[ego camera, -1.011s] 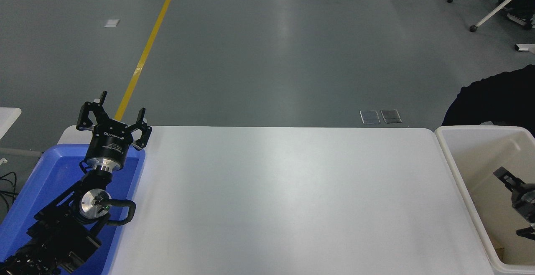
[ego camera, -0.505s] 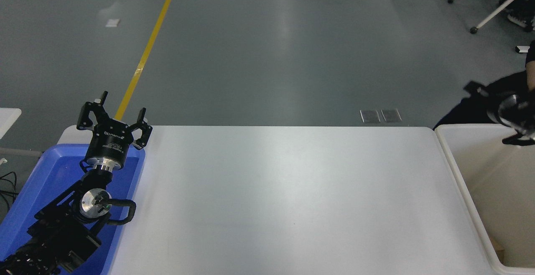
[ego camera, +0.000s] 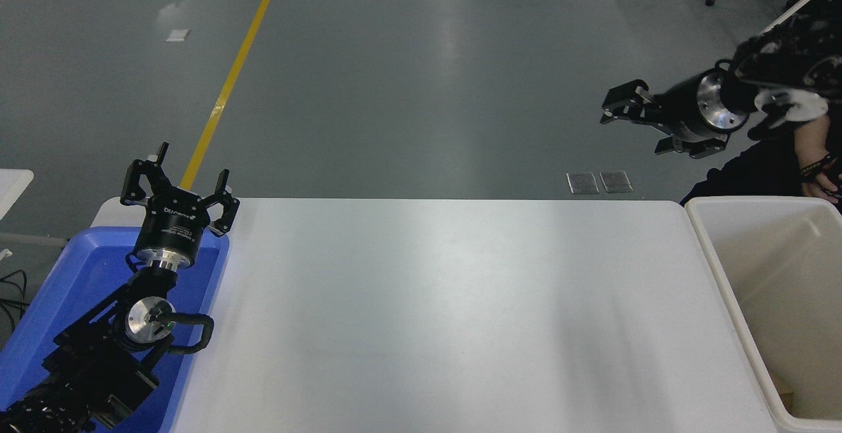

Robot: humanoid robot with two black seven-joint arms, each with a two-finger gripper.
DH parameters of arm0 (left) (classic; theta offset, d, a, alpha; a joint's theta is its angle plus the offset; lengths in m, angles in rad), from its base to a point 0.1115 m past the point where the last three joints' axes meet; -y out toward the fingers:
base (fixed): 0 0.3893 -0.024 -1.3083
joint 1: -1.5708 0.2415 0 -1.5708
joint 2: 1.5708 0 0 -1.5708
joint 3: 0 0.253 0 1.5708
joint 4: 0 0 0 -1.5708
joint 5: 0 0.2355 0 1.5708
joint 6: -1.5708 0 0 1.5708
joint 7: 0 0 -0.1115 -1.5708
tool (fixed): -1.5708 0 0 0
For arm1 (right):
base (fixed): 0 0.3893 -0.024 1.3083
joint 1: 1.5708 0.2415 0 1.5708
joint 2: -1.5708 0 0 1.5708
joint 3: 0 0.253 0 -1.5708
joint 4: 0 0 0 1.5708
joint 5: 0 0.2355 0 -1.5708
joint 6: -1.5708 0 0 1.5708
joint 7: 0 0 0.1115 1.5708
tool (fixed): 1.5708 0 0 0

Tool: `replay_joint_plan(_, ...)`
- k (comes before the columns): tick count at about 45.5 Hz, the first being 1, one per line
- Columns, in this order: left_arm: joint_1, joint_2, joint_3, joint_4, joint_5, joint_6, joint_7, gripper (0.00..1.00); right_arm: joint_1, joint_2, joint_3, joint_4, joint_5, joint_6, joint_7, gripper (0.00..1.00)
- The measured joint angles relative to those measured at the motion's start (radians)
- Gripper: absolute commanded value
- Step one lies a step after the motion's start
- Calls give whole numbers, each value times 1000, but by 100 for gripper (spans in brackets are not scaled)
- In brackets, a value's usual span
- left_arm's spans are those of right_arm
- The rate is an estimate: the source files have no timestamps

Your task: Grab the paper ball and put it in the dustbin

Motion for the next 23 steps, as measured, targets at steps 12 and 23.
replay_joint_plan(12, 0, 0, -1, 0, 0, 0, -1, 98, 143, 57, -32, 142, -49, 89, 0, 100)
replay_joint_plan(23, 1, 0, -1, 0, 0, 0, -2, 98, 207, 118, -37, 207, -69, 121, 0, 100)
